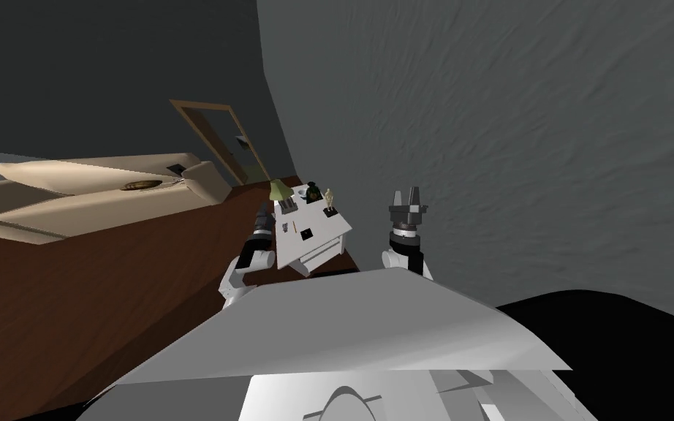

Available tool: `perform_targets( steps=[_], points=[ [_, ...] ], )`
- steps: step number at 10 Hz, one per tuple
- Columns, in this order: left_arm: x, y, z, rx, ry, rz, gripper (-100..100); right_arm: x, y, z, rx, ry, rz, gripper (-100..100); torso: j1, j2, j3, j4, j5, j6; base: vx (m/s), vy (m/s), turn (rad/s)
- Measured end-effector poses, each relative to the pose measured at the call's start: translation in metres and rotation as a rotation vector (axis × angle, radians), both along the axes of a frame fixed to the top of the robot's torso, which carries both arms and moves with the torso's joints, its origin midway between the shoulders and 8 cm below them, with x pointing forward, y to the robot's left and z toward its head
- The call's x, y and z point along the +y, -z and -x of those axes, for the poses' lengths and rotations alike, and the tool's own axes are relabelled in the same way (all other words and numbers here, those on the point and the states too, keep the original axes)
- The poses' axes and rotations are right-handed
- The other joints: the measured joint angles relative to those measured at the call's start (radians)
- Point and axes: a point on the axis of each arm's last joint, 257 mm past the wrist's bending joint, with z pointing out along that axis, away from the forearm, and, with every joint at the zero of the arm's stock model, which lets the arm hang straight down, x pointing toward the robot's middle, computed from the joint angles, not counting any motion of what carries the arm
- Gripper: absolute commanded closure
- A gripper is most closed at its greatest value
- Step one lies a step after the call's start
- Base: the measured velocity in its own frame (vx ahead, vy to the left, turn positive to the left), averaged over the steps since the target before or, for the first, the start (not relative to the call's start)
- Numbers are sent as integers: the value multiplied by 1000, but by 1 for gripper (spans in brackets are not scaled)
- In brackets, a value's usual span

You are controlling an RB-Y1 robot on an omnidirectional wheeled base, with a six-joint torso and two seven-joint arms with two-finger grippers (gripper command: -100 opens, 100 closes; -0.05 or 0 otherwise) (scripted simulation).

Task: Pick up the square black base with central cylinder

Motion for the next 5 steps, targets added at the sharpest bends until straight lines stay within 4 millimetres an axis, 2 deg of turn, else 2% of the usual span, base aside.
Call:
perform_targets(
  steps=[3, 5],
  points=[
    [8, 32, -13, 99, -22, -18, -100, 0, 0, 0, 0, 0, 0, 0, 0, 0, 0, 0, 0, -1, -22, 45, -168],
    [23, 51, -18, 170, -38, -30, -100, 0, 0, 0, 0, 0, 0, 0, 0, 0, 0, 0, 0, -1, -27, 40, -157]
  ],
)
